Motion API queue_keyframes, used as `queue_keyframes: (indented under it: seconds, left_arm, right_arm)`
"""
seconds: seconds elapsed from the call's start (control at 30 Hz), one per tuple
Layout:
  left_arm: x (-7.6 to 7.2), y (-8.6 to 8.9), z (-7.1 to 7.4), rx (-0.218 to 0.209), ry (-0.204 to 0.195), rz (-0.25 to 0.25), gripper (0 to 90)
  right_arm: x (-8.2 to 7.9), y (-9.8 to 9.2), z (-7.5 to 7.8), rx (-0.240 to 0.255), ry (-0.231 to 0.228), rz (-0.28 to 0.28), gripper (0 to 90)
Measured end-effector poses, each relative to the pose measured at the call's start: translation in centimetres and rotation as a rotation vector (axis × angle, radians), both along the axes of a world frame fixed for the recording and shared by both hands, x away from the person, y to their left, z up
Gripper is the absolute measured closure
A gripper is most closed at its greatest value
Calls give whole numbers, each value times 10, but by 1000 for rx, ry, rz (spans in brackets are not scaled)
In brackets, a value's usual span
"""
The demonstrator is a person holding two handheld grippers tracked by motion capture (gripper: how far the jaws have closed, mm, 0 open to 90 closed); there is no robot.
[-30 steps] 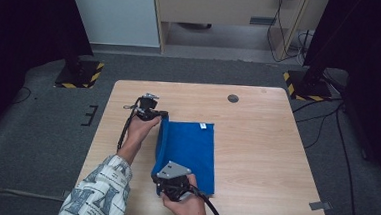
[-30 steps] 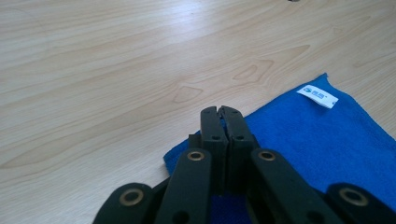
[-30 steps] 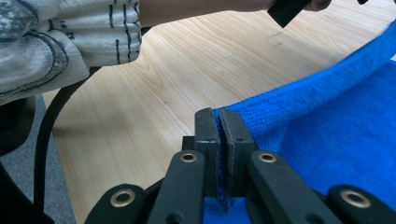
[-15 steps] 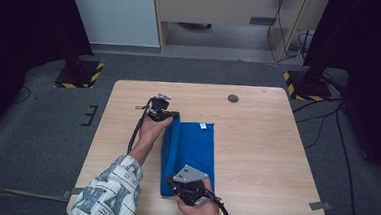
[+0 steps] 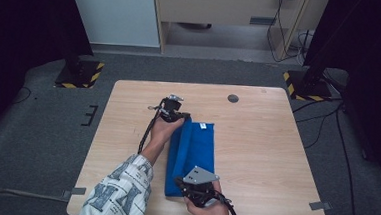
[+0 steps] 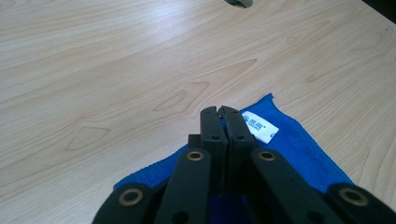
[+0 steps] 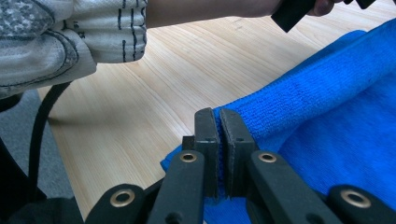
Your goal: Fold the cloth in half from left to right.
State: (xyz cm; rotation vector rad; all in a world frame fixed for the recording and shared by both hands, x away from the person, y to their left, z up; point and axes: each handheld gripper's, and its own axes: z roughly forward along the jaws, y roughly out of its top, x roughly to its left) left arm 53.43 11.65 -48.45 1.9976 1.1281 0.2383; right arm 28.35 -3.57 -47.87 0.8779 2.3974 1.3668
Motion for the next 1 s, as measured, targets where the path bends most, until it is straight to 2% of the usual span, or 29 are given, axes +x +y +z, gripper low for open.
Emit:
queue_keyframes:
  seconds: [0.37, 0.6, 1.0]
  left_arm:
    - [2, -19, -4, -2, 14, -18, 886]
    - [4, -33, 0, 0, 3, -33, 886]
    - [5, -44, -5, 22, 8, -36, 884]
  right_arm:
    - [-1, -17, -1, -1, 6, -20, 867]
    - [-2, -28, -5, -4, 19, -38, 866]
    - [-2, -41, -9, -4, 34, -60, 864]
